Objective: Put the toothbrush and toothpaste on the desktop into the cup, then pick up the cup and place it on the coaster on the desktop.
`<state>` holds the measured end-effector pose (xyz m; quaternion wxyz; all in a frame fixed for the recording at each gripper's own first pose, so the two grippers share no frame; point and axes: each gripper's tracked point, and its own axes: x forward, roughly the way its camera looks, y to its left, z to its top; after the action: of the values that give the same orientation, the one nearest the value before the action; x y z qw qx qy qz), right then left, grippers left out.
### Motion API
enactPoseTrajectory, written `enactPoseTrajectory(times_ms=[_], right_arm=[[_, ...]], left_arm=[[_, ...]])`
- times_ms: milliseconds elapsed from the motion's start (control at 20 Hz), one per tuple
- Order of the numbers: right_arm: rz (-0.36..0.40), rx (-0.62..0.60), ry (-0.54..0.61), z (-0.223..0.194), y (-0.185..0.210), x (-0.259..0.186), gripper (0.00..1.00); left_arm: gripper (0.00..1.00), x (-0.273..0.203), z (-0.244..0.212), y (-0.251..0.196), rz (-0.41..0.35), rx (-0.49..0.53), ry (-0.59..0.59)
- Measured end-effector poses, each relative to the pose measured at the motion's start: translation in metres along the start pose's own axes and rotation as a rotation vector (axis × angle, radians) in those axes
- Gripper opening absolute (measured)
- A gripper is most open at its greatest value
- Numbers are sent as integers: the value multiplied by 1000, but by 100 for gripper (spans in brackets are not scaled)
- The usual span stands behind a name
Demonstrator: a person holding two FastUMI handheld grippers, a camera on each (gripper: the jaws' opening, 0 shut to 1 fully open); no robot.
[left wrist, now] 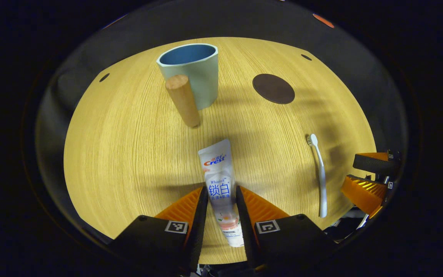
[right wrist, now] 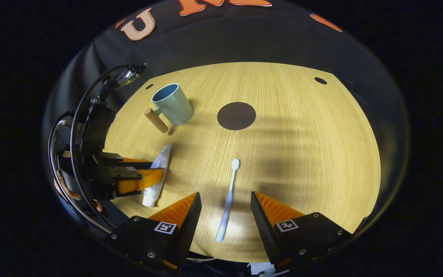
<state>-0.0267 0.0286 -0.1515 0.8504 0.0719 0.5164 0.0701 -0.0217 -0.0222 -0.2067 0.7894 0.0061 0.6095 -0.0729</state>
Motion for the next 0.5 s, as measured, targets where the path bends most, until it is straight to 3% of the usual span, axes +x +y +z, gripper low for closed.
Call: enactPoseTrajectory(times_ms=[150,400,500], right_arm=[[-3,4,1,0,-2,2,79],[-10,-13,30,-7,0,11,79],[-21,-11,43,-10,0,16,79]], left_arm=[[51,4,-19,-5,-32,-40,90],[51,3,-13,-4,-40,-51,73],[42,1,-12,-6,-49,-55,66]])
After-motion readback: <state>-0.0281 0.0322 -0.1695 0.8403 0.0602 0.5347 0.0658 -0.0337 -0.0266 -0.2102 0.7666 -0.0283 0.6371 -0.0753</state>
